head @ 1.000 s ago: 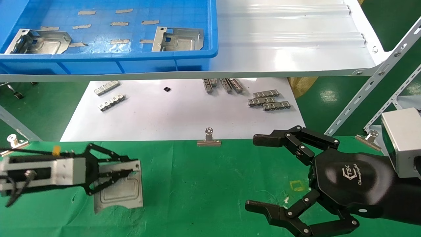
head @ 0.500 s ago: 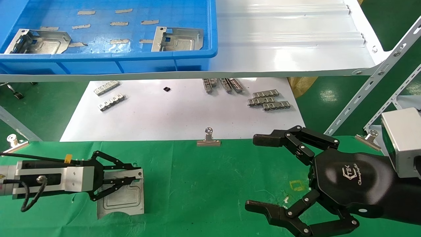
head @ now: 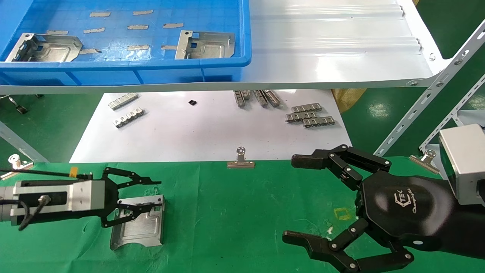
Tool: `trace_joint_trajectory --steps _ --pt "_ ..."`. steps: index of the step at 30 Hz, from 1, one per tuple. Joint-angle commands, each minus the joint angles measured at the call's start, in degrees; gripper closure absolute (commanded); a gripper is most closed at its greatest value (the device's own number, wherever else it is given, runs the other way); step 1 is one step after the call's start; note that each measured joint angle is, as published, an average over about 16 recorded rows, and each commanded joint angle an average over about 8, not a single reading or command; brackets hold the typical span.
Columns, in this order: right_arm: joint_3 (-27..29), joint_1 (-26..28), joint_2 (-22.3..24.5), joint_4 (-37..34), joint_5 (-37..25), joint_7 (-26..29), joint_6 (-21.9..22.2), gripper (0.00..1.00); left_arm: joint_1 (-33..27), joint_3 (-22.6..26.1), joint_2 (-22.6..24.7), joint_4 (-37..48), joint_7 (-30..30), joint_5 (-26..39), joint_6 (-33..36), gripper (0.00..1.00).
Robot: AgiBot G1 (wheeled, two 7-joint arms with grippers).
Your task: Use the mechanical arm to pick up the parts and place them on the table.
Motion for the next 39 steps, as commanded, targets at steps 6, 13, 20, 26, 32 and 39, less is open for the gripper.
trace_joint_trajectory --steps 6,13,20,26,32,39 --pt "0.0 0.0 0.0 0.0 0.0 0.0 0.0 0.0 0.9 -0.8 -0.3 3.0 -8.6 -2.1 1.5 0.0" --pt "0.0 0.0 0.0 0.0 0.0 0.0 0.0 0.0 1.6 -0.9 -0.4 3.4 -9.6 -2.4 1.7 0.0" --pt "0.0 0.0 0.0 0.0 0.0 0.0 0.0 0.0 2.3 -1.9 -1.0 0.6 -11.3 -2.8 1.5 0.0" --pt "0.0 0.0 0.0 0.0 0.0 0.0 0.0 0.0 4.8 -4.7 -2.3 -6.0 -16.4 -4.1 1.0 0.0" --pt "0.0 0.0 0.0 0.0 0.0 0.0 0.0 0.0 7.6 -7.6 -3.8 -13.1 -21.9 -5.6 0.4 0.0" --pt "0.0 0.0 0.0 0.0 0.0 0.0 0.0 0.0 10.7 -11.1 -5.6 -21.4 -28.4 -7.4 -0.3 0.0"
